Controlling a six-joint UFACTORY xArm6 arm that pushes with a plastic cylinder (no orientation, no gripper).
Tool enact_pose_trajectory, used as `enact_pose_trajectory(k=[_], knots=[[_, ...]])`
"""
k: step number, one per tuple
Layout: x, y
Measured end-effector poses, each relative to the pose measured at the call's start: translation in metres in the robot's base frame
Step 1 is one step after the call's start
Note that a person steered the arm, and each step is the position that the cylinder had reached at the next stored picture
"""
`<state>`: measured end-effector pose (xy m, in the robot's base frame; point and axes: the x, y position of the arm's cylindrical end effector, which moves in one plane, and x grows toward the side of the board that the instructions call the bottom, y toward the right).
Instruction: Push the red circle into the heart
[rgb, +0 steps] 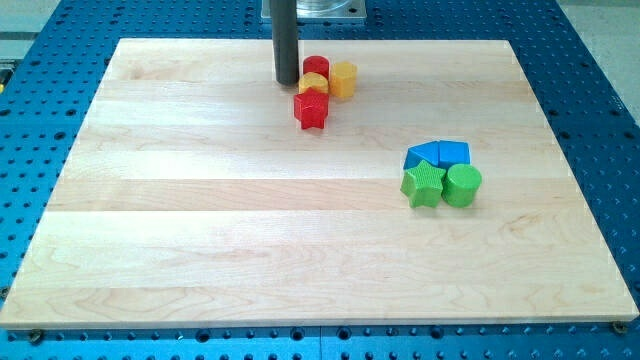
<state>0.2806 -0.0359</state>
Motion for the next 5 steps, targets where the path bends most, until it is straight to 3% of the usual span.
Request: enact_pose_trajectory(k=[3, 5], knots=[[-0.033, 0.009], [-0.037, 0.049]])
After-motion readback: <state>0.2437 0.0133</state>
